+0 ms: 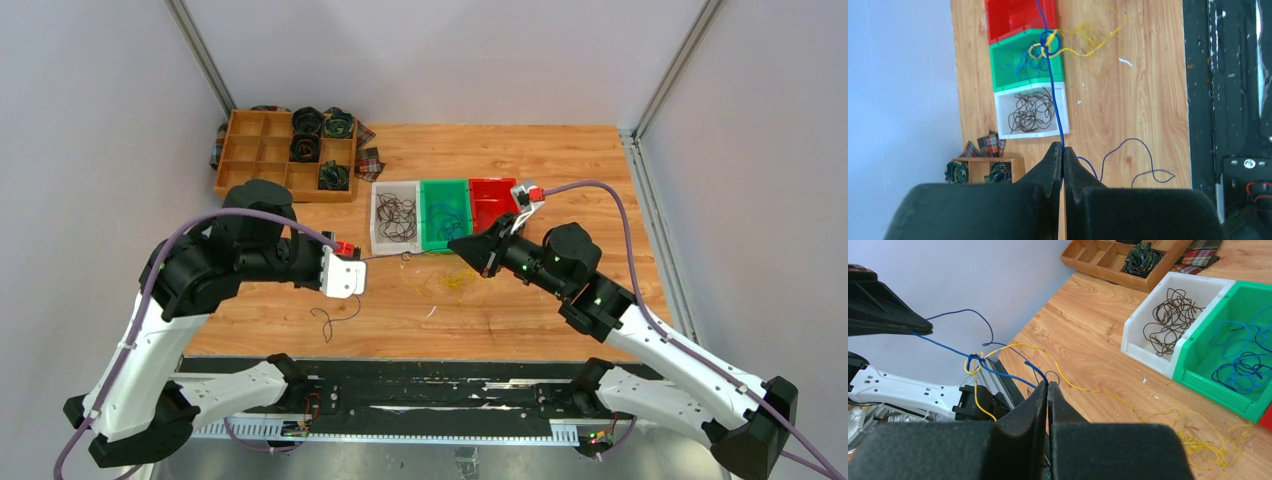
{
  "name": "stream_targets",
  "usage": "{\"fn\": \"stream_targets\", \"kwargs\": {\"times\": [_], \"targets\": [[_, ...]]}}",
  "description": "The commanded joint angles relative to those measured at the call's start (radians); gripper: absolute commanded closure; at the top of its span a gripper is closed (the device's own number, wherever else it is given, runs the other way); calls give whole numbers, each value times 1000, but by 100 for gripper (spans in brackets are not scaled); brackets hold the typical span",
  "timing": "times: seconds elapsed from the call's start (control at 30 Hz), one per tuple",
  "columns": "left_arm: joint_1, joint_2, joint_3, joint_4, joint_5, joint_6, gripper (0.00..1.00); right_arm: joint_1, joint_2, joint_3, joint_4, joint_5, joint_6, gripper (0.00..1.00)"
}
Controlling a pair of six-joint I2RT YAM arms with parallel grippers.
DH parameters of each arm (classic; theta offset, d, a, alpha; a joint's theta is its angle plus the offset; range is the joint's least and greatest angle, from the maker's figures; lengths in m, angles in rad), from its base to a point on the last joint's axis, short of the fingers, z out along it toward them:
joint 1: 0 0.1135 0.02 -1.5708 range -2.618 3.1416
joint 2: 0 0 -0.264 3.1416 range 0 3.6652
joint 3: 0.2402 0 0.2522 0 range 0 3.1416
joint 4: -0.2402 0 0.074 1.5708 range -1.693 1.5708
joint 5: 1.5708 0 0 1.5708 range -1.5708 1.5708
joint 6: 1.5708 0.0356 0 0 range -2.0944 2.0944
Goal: Untangle the cables
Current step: Untie the cable.
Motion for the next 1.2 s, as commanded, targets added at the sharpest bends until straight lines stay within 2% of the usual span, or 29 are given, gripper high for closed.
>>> {"fn": "stream_targets", "kwargs": {"times": [0.0,0.17,0.33,0.53,0.77,0.8,0.83,0.87,0.93,1.03,1.17], "targets": [[-9,25,88,33,55,-169,100,-17,-21,-14,15,19,-17,99],[-9,-3,74,195,49,-357,99,-15,-57,-60,49,39,-13,99],[-9,-25,24,391,-98,-491,100,-9,-57,-84,33,51,-9,99],[-8,-68,-41,553,-147,-557,99,32,-47,-94,12,89,-28,99],[-9,-61,-48,563,-116,-552,99,131,-1,-71,46,54,-58,99],[-9,-57,-45,555,-104,-547,99,144,14,-53,52,34,-71,96],[-9,-51,-36,537,-75,-535,100,147,23,-39,55,12,-81,88],[-9,-45,-25,508,-40,-517,99,148,24,-26,55,0,-93,74],[-9,-44,-20,466,15,-498,99,148,2,-7,52,12,-135,56],[-9,-52,-20,430,69,-472,99,149,-46,4,56,80,-206,49],[-9,-53,-13,393,114,-447,100,148,-63,19,82,147,-310,47]]}}
